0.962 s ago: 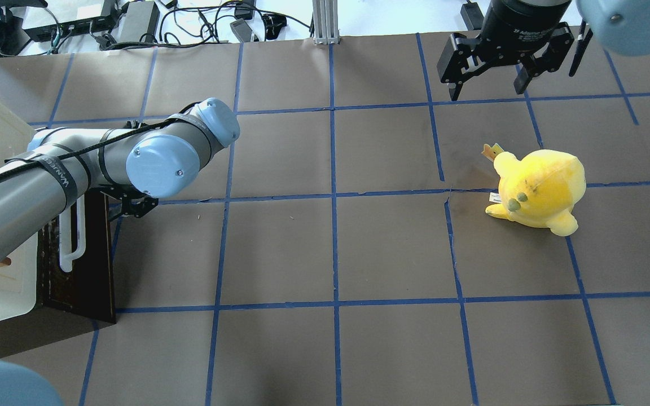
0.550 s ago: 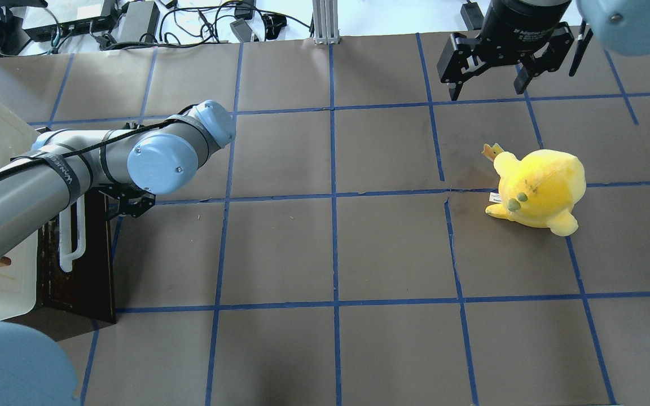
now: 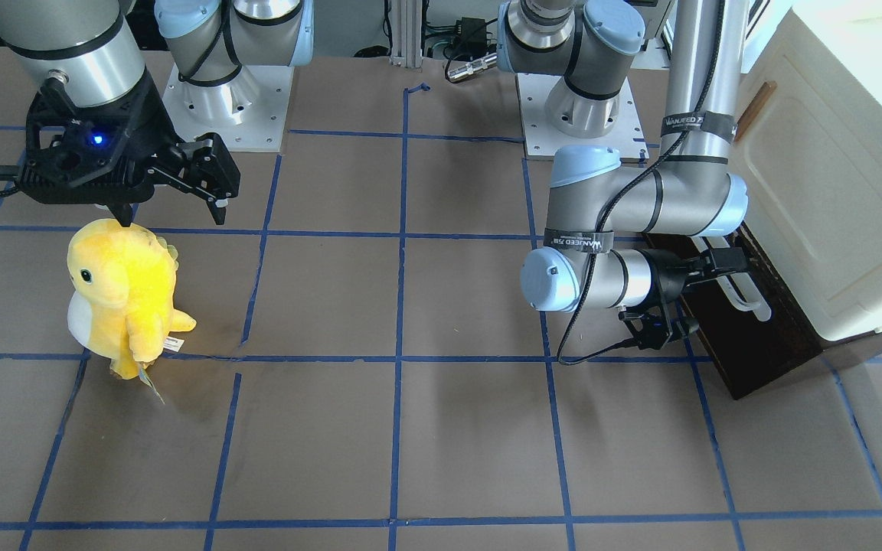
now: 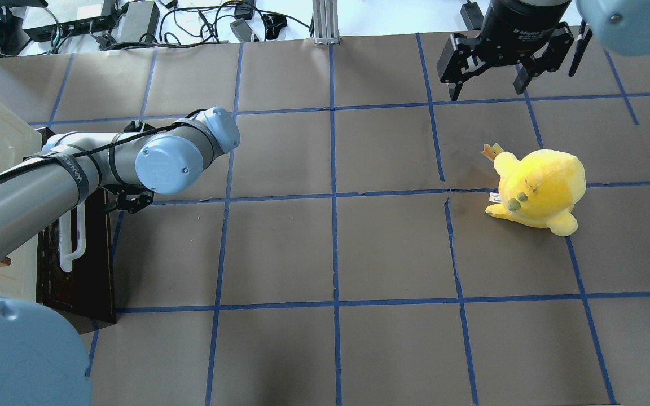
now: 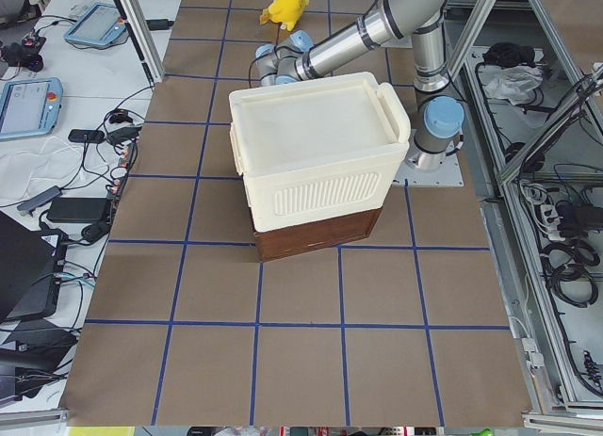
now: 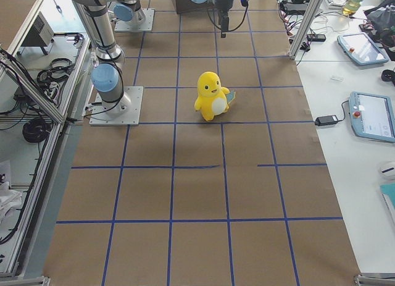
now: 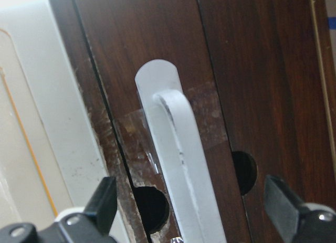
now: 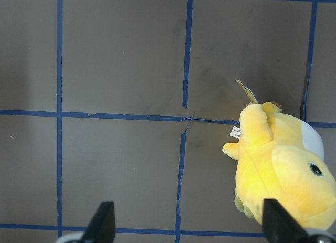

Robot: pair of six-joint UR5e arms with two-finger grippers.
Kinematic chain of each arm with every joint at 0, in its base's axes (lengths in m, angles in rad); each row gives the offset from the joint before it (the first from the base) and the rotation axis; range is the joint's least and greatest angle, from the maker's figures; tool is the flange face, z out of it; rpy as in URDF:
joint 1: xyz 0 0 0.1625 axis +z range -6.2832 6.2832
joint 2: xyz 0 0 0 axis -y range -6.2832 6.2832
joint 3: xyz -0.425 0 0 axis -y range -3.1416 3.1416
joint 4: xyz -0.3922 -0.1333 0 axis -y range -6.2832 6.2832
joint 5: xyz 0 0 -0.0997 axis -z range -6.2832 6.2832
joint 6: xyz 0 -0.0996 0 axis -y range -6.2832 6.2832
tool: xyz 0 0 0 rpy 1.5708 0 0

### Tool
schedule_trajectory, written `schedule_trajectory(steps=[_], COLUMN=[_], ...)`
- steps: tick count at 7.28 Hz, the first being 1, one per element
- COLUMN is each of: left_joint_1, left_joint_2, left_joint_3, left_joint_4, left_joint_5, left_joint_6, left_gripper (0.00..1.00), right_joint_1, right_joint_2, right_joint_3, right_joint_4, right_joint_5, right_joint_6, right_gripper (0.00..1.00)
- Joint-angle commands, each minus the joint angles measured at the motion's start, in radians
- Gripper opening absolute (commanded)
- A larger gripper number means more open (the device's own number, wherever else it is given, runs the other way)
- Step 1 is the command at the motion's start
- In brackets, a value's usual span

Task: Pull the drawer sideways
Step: 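Align the left gripper on the white handle and close on it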

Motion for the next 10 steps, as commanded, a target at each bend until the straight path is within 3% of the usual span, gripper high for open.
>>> schedule_trajectory(steps=[1,3,10], left_joint_1=[0.000,0.000,0.009], left_joint_2=[-0.005,-0.010,-0.010], left_joint_3=[-0.003,-0.004,-0.006], left_joint_4=[0.000,0.000,-0.001], left_joint_5=[-0.004,-0.003,0.002], left_joint_6=[-0.006,-0.006,-0.006], left_gripper=[0.80,0.64,0.60], right_joint_1=[0.000,0.000,0.000], right_joint_2=[0.000,0.000,0.000], right_joint_3=[0.000,0.000,0.000], right_joint_4=[0.000,0.000,0.000], right_joint_5=[0.000,0.000,0.000], right_joint_6=[0.000,-0.002,0.000], right_gripper=[1.00,1.00,1.00])
